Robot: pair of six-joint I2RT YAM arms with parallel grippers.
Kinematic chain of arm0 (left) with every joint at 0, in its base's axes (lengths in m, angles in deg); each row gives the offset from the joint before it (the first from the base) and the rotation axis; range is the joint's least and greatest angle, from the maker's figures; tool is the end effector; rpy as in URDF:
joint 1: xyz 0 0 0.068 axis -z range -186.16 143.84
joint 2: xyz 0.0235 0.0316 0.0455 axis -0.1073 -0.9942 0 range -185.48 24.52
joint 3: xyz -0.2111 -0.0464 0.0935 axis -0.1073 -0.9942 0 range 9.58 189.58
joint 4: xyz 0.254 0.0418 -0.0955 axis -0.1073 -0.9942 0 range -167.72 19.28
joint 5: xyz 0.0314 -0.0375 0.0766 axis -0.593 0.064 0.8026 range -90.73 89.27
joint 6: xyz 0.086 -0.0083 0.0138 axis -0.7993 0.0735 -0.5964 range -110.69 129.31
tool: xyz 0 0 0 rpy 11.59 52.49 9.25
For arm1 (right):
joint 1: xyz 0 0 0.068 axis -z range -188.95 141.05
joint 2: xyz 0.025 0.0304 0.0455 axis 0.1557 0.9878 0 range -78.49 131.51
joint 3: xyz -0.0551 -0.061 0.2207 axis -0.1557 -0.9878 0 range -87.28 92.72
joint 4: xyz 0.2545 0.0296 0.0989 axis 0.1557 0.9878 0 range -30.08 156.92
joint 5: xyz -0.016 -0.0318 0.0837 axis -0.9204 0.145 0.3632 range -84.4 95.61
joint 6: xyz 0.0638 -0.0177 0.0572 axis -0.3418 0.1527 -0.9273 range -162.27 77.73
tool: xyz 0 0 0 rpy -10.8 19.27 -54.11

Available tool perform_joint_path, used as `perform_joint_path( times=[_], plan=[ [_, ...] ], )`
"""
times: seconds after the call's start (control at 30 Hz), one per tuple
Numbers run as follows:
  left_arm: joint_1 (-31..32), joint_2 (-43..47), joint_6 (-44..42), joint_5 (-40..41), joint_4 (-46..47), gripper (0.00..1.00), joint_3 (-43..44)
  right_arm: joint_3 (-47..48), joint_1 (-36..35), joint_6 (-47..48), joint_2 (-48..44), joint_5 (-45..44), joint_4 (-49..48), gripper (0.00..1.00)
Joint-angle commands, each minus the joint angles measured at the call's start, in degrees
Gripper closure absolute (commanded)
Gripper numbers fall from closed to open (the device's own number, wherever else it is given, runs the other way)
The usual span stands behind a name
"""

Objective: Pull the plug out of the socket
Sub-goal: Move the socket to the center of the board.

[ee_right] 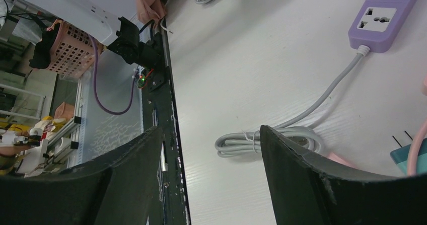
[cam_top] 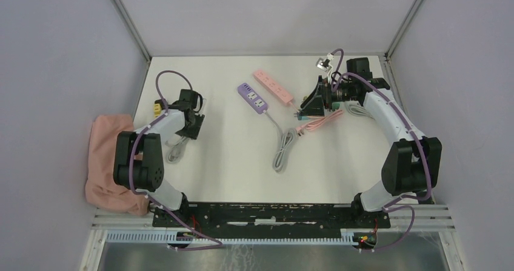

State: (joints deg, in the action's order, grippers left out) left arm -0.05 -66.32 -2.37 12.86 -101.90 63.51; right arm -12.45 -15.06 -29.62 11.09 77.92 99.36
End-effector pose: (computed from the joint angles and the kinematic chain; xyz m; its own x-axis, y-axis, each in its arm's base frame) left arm 0.3222 -0.0161 0.0926 -0.9001 0.2943 -0.3213 0.2027 0.9356 0.2891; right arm 0.3314 0.1098 0.2517 -0.6585 -0.1372 -0.7400 -0.7488 0.2180 0.6259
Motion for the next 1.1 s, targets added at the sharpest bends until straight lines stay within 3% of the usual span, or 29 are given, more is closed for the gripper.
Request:
perform_joint_path(
  times=[0.0, 0.07, 0.13, 0.2, 0.43, 0.57, 0.83, 1.07],
  plan=[
    [-0.1, -1.0, 1.3, -5.6, -0.4, 0.66, 2.4, -0.3, 0.3, 0.0, -1.7, 3.5, -2.2, 0.24],
    [-0.1, -0.5, 2.6, -8.3, -1.5, 0.91, 3.2, -0.4, 0.3, 0.1, -1.8, 3.6, -2.3, 0.24],
    [0.2, 0.8, 5.4, -13.7, -2.0, 0.96, 3.4, -0.3, 0.3, 0.2, -1.8, 3.7, -2.2, 0.24],
    [1.1, 3.0, 9.3, -19.4, 0.0, 0.97, 2.0, -0.3, 0.4, 0.3, -1.6, 3.7, -2.2, 0.24],
    [11.4, 8.4, 24.8, -26.1, 9.7, 0.97, -2.7, -0.3, 1.0, 1.0, -1.4, 3.4, -1.8, 0.24],
    [20.1, 8.2, 37.3, -23.5, 15.4, 0.97, -3.8, -0.3, 1.3, 1.6, -1.3, 3.0, -1.3, 0.24],
    [35.3, 6.5, 63.3, -8.8, 19.0, 0.97, -2.0, -0.1, 2.0, 2.6, -1.1, 2.9, -0.3, 0.24],
    [42.0, 1.8, 72.5, -13.7, 30.3, 0.92, -0.7, 0.1, 2.5, 3.8, -0.6, 2.2, 0.7, 0.24]
  ],
)
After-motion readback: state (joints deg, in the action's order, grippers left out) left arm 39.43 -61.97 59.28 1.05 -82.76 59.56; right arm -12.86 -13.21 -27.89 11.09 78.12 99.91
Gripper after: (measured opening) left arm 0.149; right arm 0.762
